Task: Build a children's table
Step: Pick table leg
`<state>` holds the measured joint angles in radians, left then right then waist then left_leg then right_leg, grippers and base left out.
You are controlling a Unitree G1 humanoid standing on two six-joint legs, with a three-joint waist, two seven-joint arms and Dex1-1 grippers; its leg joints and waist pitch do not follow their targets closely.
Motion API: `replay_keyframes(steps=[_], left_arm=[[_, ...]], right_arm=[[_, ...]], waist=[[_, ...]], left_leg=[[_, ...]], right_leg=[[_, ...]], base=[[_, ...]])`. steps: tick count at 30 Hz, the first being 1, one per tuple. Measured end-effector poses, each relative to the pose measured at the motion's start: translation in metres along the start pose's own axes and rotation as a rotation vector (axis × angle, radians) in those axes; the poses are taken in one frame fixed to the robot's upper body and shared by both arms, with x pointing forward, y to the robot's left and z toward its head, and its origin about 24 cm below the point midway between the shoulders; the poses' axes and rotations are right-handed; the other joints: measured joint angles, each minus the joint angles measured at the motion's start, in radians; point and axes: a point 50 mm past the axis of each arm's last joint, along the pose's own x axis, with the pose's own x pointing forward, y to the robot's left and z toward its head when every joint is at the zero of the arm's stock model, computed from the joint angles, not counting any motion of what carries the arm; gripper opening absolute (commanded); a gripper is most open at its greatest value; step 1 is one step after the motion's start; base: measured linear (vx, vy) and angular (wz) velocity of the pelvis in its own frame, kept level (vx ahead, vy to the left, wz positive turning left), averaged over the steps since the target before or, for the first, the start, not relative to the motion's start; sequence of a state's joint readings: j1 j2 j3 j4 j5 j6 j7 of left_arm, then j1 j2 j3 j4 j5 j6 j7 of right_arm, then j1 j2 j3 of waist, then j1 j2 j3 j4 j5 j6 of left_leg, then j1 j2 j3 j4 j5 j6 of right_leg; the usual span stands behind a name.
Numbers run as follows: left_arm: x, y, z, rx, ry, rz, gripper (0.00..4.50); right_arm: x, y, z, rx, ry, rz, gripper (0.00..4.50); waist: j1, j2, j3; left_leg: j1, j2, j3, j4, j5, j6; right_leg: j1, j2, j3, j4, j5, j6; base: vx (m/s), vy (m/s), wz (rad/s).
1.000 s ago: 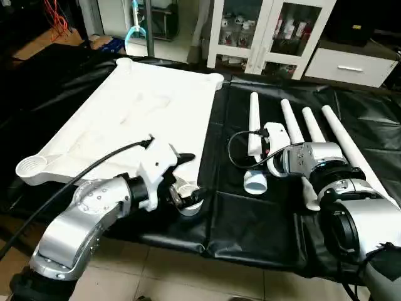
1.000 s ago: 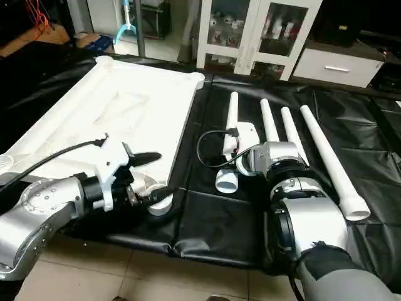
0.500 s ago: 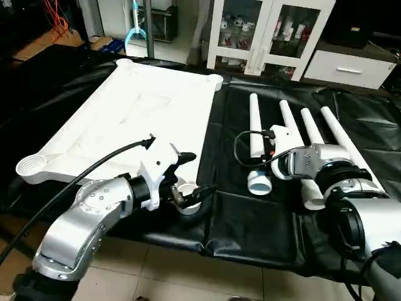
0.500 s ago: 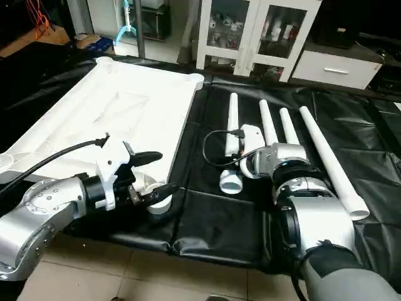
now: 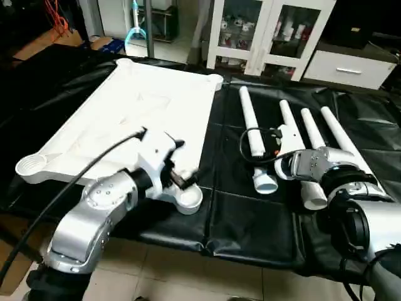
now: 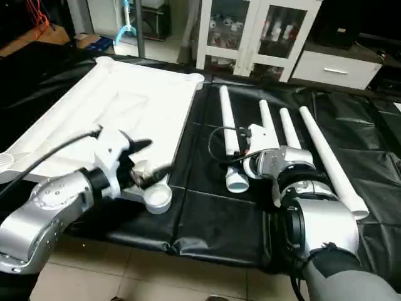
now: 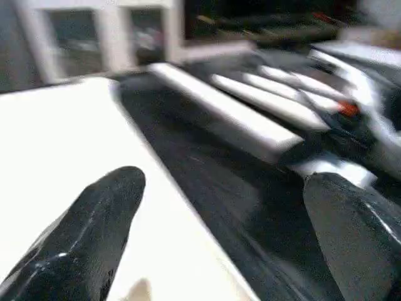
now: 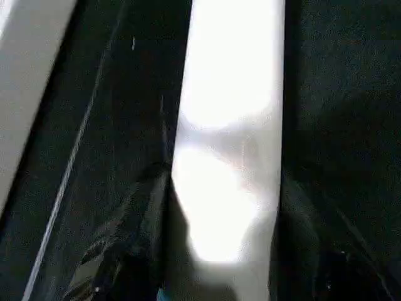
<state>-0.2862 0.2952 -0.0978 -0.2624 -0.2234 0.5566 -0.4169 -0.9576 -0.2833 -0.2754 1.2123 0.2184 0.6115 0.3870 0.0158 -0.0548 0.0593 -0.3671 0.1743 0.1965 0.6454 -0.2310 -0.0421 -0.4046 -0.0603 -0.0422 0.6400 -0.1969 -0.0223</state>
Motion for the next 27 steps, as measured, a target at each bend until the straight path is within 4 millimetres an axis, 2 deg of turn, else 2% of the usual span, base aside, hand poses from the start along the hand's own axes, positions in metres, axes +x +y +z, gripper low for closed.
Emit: replay_keyframes(steps=[5, 7, 10, 12, 14, 16, 17, 23, 27], left_arm=[[0.002, 0.016, 0.012, -0.044, -0.097, 0.202, 4.50], [0.007, 0.018, 0.024, -0.099, -0.166, 0.244, 4.50], [0.008, 0.020, 0.043, -0.198, -0.277, 0.218, 4.50], [0.010, 0.015, 0.056, -0.297, -0.356, 0.143, 4.50], [0.012, 0.012, 0.072, -0.352, -0.419, 0.075, 4.50], [0.014, 0.009, 0.085, -0.374, -0.462, 0.020, 4.50], [0.013, 0.007, 0.092, -0.384, -0.487, -0.014, 4.50], [0.011, 0.007, 0.106, -0.440, -0.537, -0.083, 4.50], [0.010, 0.003, 0.110, -0.495, -0.566, -0.142, 4.50]], right_arm=[[-0.007, -0.012, 0.005, -0.037, -0.144, -0.005, 1.94], [-0.017, -0.013, 0.011, -0.105, -0.271, 0.006, 1.93], [-0.036, 0.009, 0.031, -0.271, -0.487, 0.080, 1.93], [-0.057, 0.027, 0.046, -0.460, -0.630, 0.103, 1.93], [-0.078, 0.055, 0.056, -0.656, -0.752, 0.154, 1.93], [-0.090, 0.076, 0.061, -0.753, -0.830, 0.188, 1.92], [-0.097, 0.085, 0.062, -0.792, -0.866, 0.204, 1.92], [-0.114, 0.106, 0.053, -0.899, -0.943, 0.234, 1.91], [-0.116, 0.116, 0.044, -1.022, -0.939, 0.244, 1.91]], waist=[[0.015, -0.002, 0.001], [0.022, -0.003, 0.002], [0.023, -0.003, 0.002], [0.024, -0.003, 0.002], [0.021, -0.003, 0.002], [0.018, -0.003, 0.002], [0.017, -0.003, 0.002], [0.017, -0.002, 0.002], [0.016, -0.002, 0.002]], left_leg=[[-0.002, 0.000, 0.001, 0.000, 0.001, 0.003], [-0.004, 0.000, 0.002, -0.001, 0.005, 0.009], [-0.006, 0.000, 0.003, -0.003, 0.005, 0.010], [-0.006, 0.000, 0.003, -0.004, 0.006, 0.009], [-0.006, 0.001, 0.003, -0.004, 0.006, 0.009], [-0.005, 0.001, 0.003, -0.004, 0.006, 0.008], [-0.004, 0.001, 0.003, -0.004, 0.006, 0.008], [-0.006, 0.000, 0.003, -0.004, 0.004, 0.004], [-0.006, 0.000, 0.003, -0.004, 0.003, 0.004]], right_leg=[[-0.003, 0.000, 0.000, 0.000, 0.000, 0.000], [-0.004, 0.000, 0.000, -0.001, 0.000, 0.000], [-0.009, 0.000, 0.001, 0.000, 0.000, 0.000], [-0.009, 0.000, 0.001, 0.000, 0.000, 0.000], [-0.009, 0.001, 0.001, 0.000, 0.000, 0.000], [-0.009, 0.001, 0.001, 0.000, 0.000, 0.000], [-0.008, 0.001, 0.002, 0.000, 0.000, 0.001], [-0.008, 0.001, 0.002, -0.001, 0.000, 0.001], [-0.008, 0.001, 0.002, -0.002, 0.000, 0.001]], base=[[0.000, 0.000, 0.00], [0.000, 0.000, 0.00], [0.000, 0.000, 0.00], [0.000, 0.000, 0.00], [0.000, 0.000, 0.00], [0.000, 0.000, 0.00], [0.000, 0.000, 0.00], [0.000, 0.000, 0.00], [0.000, 0.000, 0.00]])
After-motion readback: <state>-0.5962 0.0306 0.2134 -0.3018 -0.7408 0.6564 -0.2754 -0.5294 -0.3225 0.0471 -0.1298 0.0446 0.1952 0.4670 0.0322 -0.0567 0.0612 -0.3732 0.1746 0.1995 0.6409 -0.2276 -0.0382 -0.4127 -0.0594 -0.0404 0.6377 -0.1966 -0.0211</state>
